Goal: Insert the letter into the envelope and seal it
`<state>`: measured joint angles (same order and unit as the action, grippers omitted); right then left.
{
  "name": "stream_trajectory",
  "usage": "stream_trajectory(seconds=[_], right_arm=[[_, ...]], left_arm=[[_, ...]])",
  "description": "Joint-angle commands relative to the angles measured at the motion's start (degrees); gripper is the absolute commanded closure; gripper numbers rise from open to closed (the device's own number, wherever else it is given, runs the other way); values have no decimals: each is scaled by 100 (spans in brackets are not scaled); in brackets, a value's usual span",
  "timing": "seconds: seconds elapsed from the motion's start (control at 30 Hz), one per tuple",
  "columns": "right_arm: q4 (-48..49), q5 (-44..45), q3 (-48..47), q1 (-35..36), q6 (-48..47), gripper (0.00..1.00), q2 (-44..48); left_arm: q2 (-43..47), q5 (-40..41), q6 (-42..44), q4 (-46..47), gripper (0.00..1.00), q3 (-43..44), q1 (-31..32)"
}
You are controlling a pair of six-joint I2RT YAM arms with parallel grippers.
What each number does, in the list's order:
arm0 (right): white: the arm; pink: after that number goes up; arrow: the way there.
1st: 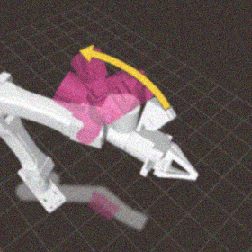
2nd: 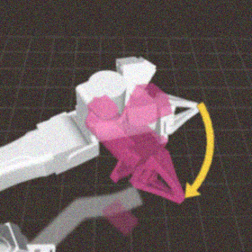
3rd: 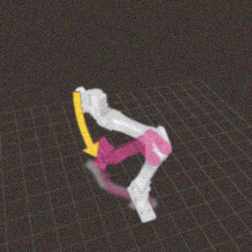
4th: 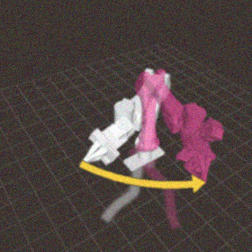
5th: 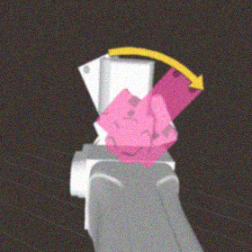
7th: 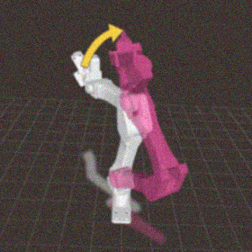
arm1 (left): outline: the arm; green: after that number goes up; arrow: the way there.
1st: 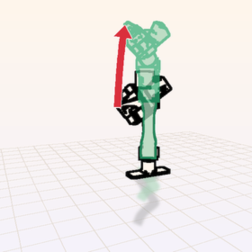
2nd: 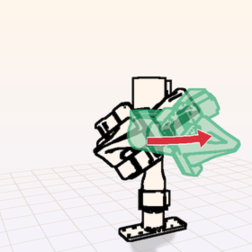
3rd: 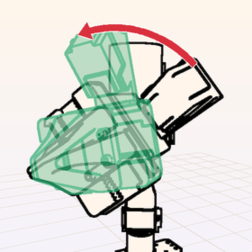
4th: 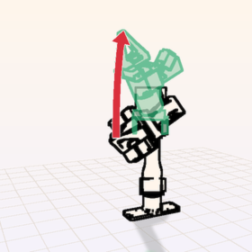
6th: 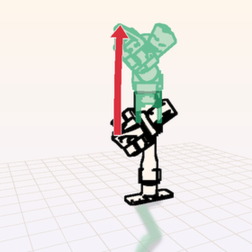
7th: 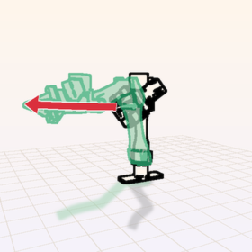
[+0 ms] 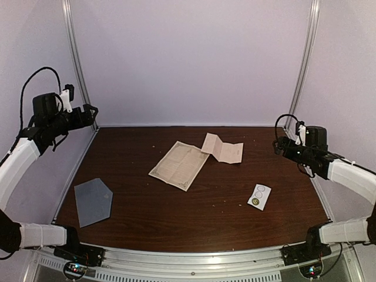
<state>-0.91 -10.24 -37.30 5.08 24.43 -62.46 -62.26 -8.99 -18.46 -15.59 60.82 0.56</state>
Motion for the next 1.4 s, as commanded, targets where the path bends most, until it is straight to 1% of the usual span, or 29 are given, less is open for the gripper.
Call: stream_trajectory(seconds=[0.0,0.13,0.2,0.27,0.37,0.47,0.6,0.8,0.9,1.0,1.37], right_arm=[[-283,-211,-489,558,264,2,-706],[63,-255,-791,912,616,6,-1575],[386,-439,-930,956,739,9,-2037],[569,-546,-1127,981,802,13,-2487],[613,-612,-1473,1009,819,19,-3084],[654,-657,-1796,1063,830,28,-3635],[739,-729,-2134,1116,913,33,-4269],[1061,-706,-2261,1186,1156,36,-4723],[1185,-745,-2315,1184,1257,39,-4851],[1347,-905,-2373,1184,1335,44,-4954],[1396,-980,-2652,1188,1562,58,-5328]], left_arm=[[4,-827,99,797,4,-231,96],[-38,-1083,18,824,4,-551,95],[-47,-1201,30,790,4,-474,93],[39,-1101,81,733,3,-434,89],[165,-990,75,769,3,-518,94],[86,-1211,14,823,3,-554,94],[-102,-1463,-75,824,4,-534,94],[-102,-1446,-85,823,5,-542,93],[-59,-1407,-79,824,5,-553,94],[-67,-1440,-83,824,5,-553,94],[-50,-1497,-105,821,6,-553,94]])
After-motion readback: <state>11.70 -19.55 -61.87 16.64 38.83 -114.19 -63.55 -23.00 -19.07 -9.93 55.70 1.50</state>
